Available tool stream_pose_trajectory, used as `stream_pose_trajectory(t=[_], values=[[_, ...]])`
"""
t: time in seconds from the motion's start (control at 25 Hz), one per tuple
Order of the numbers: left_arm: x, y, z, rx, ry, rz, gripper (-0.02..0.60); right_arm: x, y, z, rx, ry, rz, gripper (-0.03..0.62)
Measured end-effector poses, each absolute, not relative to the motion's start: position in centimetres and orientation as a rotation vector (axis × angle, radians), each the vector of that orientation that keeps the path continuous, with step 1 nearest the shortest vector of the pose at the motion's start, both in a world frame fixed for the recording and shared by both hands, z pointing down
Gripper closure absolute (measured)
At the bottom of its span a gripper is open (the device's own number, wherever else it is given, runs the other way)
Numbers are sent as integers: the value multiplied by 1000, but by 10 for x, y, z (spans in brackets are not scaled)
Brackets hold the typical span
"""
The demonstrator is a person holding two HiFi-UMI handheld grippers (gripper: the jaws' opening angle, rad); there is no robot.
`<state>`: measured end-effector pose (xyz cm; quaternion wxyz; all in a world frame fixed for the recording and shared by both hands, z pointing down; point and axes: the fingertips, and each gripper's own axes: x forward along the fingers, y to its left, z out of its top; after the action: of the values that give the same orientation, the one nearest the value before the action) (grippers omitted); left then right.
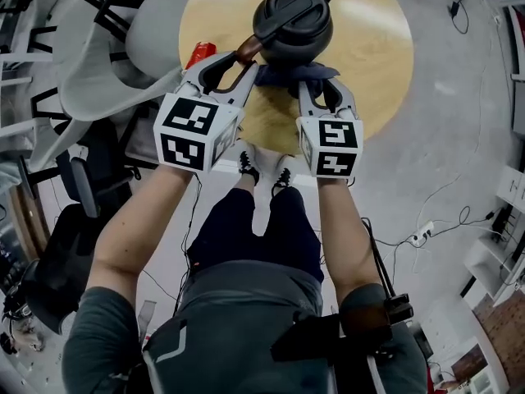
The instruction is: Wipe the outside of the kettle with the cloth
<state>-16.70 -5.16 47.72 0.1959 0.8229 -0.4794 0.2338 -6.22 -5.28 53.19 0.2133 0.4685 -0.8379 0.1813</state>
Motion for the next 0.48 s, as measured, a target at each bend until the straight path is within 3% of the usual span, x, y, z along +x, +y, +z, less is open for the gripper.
stream_pose_trajectory(t=[0.28,0.48], values=[[-162,-40,480,2232,-1336,627,445,-95,-40,426,1285,-2572,340,484],[-160,-39,478,2229,-1334,559,445,-104,-57,431,1300,-2556,270,484]])
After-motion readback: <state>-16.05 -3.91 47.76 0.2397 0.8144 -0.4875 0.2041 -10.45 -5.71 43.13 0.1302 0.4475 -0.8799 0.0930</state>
